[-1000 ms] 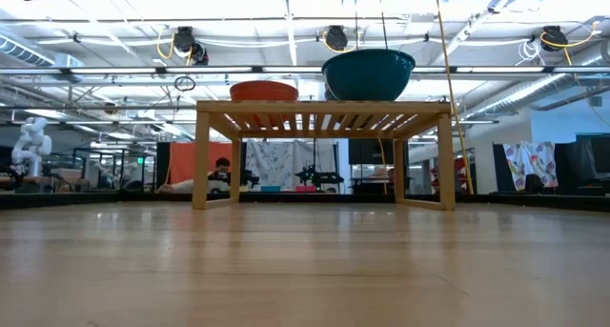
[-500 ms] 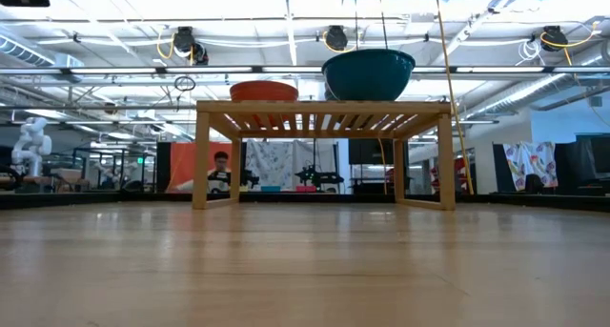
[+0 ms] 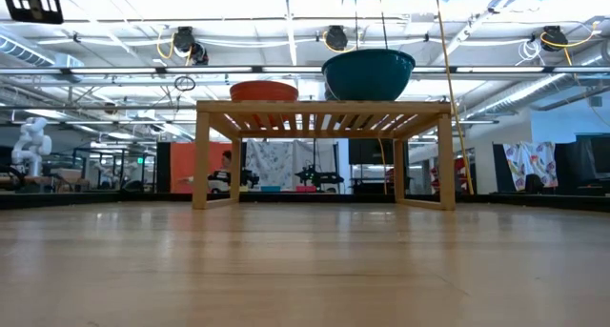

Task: Place and stack bowls onto a shelf
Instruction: Stack the light blue bowl on the orange bowl on the shelf

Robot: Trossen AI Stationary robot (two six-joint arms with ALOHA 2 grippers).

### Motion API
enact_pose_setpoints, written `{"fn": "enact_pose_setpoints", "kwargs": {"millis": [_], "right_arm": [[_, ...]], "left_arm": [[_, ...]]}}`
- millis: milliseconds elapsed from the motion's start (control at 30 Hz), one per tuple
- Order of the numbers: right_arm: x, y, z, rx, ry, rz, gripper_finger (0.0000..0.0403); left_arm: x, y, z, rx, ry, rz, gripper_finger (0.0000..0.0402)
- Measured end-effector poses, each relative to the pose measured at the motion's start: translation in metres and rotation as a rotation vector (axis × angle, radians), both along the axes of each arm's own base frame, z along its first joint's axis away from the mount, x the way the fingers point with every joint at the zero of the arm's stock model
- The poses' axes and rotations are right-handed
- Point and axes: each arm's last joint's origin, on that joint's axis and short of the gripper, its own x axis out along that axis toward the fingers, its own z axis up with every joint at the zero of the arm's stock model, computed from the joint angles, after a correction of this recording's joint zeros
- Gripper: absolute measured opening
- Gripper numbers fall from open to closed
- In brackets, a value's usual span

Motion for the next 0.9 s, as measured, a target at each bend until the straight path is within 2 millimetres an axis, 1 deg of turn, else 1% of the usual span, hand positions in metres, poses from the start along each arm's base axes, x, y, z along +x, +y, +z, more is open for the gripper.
{"fn": "enact_pose_setpoints", "kwargs": {"millis": [67, 167, 233, 467, 600, 767, 900], "right_arm": [[-0.001, 0.000, 0.000, -0.010, -0.001, 0.003, 0.0013], [-0.001, 0.000, 0.001, -0.012, -0.003, 0.005, 0.0013], [-0.002, 0.000, 0.001, -0.013, -0.004, 0.005, 0.0013], [-0.003, 0.001, 0.001, -0.014, -0.007, 0.005, 0.0013], [-0.003, 0.001, 0.001, -0.014, -0.007, 0.005, 0.0013], [-0.003, 0.001, 0.002, -0.014, -0.008, 0.005, 0.0013], [-0.004, 0.001, 0.002, -0.014, -0.010, 0.005, 0.0013]], "left_arm": [[0.004, -0.002, 0.000, -0.026, 0.000, -0.033, 0.0050], [0.008, -0.003, -0.001, -0.027, 0.010, -0.068, 0.0013], [0.010, -0.004, -0.002, -0.028, 0.021, -0.074, 0.0008], [0.019, -0.003, -0.005, -0.020, 0.085, -0.004, 0.0033], [0.026, -0.003, -0.008, -0.046, 0.142, 0.040, 0.0049], [0.035, -0.006, -0.013, -0.051, 0.196, 0.019, 0.0068], [0.045, -0.015, -0.017, -0.036, 0.215, -0.054, 0.0073]]}}
